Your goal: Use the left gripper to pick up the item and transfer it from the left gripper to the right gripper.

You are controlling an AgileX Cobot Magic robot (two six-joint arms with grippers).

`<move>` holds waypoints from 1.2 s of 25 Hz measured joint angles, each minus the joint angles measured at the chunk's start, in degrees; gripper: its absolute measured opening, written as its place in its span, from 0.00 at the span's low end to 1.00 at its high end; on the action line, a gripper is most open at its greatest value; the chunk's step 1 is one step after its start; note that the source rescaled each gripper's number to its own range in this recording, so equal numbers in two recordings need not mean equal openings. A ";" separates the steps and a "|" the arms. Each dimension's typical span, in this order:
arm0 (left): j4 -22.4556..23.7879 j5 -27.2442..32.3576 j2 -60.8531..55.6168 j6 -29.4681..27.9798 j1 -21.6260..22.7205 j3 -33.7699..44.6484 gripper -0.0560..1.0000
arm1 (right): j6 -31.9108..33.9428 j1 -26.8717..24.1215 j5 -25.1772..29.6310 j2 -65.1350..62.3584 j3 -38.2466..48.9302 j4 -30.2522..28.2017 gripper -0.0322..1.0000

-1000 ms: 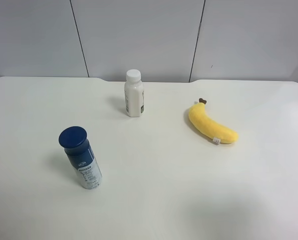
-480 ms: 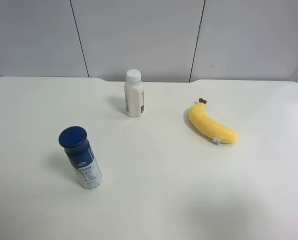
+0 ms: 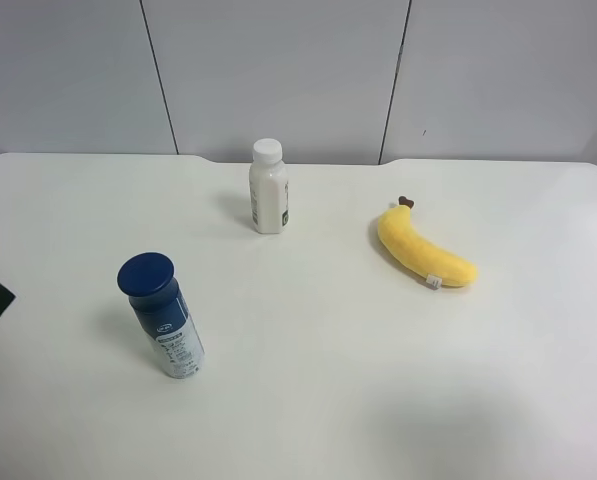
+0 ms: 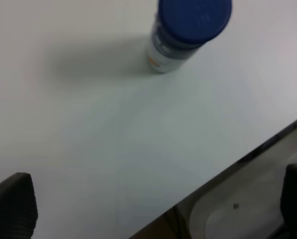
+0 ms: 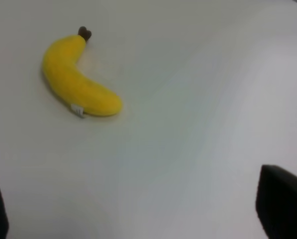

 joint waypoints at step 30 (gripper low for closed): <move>11.52 -7.60 25.68 -5.61 -18.97 -9.53 1.00 | 0.00 0.00 0.00 0.00 0.00 0.00 1.00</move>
